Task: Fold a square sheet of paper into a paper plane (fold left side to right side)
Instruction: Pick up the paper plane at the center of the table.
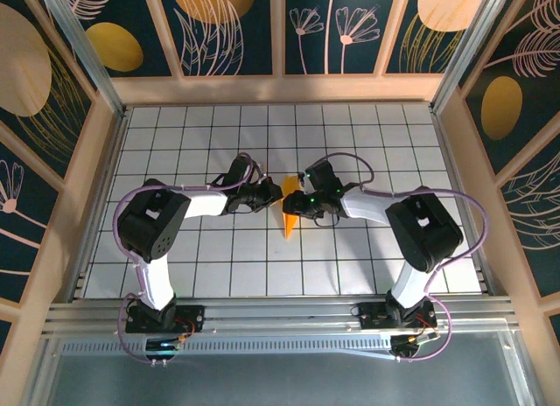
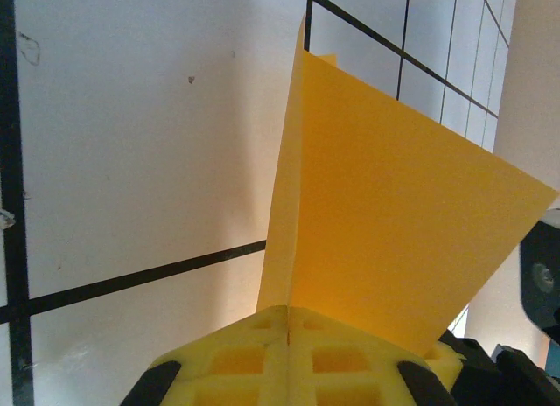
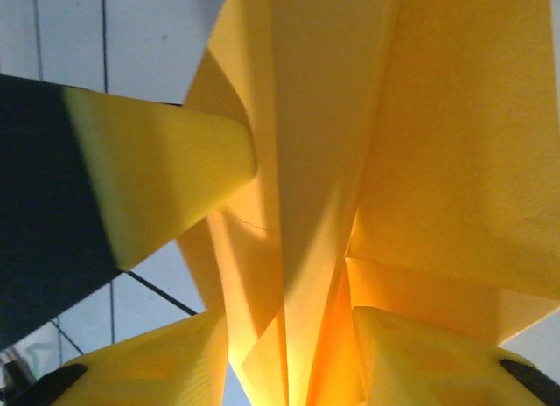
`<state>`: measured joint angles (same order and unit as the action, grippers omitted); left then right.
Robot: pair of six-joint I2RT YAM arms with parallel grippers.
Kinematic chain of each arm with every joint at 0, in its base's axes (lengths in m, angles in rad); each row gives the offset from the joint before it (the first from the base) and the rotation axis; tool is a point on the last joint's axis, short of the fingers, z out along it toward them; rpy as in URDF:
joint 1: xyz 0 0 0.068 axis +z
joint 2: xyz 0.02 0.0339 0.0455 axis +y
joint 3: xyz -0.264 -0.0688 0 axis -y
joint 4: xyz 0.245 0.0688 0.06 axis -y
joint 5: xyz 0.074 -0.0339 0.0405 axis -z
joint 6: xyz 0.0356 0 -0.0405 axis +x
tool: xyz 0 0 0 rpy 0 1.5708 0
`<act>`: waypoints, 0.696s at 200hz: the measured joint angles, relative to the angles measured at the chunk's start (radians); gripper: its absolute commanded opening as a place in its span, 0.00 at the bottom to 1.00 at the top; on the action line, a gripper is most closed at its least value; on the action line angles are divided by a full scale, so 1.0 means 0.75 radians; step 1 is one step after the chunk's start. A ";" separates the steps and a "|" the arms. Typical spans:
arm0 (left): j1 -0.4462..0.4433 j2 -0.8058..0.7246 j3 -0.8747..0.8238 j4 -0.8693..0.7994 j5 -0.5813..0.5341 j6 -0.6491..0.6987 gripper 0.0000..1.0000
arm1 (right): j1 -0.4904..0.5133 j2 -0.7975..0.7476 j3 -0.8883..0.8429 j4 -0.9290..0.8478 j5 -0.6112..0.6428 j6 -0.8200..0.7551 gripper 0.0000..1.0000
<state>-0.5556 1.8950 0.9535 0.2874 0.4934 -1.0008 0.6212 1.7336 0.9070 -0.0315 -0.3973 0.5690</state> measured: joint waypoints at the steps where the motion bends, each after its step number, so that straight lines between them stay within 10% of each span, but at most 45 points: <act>1: 0.000 0.000 0.000 0.000 0.000 0.000 0.01 | 0.001 0.002 0.002 -0.003 0.003 -0.003 0.37; 139: -0.001 0.003 -0.011 0.003 -0.001 0.001 0.06 | 0.056 0.090 0.053 -0.054 0.070 0.032 0.15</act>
<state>-0.5564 1.8973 0.9451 0.2893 0.4927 -1.0004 0.6632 1.8008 0.9470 -0.0719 -0.3447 0.5930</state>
